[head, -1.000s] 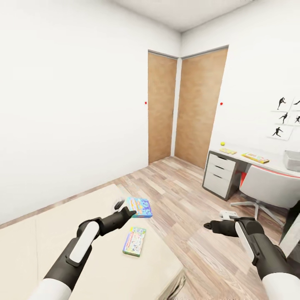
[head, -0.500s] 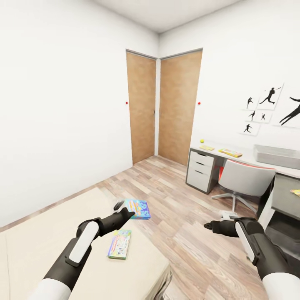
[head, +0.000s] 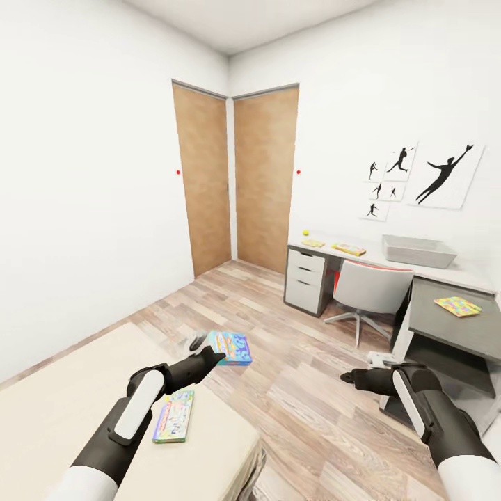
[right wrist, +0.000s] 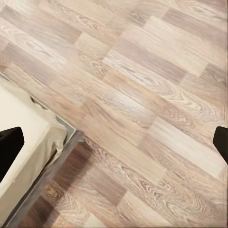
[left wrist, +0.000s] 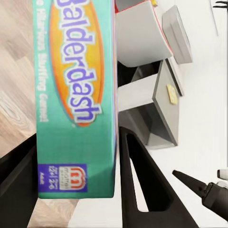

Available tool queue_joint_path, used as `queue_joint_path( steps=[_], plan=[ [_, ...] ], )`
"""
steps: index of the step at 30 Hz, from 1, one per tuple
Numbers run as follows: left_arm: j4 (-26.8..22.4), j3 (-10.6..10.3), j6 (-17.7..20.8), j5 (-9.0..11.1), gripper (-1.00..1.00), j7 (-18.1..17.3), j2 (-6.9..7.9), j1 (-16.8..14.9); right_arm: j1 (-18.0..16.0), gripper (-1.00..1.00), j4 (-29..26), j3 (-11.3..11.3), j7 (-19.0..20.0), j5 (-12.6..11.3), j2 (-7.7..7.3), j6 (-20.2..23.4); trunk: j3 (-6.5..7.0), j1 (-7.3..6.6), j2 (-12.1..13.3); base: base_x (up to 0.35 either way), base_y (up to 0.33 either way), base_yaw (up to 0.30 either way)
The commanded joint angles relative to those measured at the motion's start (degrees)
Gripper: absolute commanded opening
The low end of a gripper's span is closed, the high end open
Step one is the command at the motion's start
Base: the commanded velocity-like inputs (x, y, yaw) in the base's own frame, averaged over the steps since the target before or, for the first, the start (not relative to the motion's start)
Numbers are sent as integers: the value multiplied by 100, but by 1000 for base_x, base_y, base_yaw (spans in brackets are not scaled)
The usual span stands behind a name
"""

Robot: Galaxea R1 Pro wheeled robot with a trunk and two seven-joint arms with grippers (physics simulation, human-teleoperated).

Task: Put all the toys in the child's room - the three board games (two on the bed and one on the table), the two jigsaw puzzles on the table, and the tennis ball on the table - inside the toy box on the table in the child's room.

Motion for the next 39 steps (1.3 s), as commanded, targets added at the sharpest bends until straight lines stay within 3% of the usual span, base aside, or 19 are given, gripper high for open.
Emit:
queue_joint_path(
  steps=[1, 12, 21, 39],
  plan=[
    [-4, -2, 14, 12, -100, -19, 3, -4, -5, 100, -3, -6, -11, -42, -1, 30, -11, 3, -11, 0, 0, -288],
    [1, 19, 29, 26, -100, -105, 19, 10, -5, 100, -4, -6, -11, -34, 4, 28, -11, 3, -11, 0, 0, -288],
    [-2, 256, 21, -12, -100, -304, 31, 102, -11, 100, 15, 46, -12, -33, 28, 26, -11, 3, -11, 0, 0, -288],
    [36, 454, 50, -1, -100, -341, 91, 150, -80, 100, 279, 74, -11, -27, 114, 22, -11, 3, -11, 0, 0, -282]
  ],
)
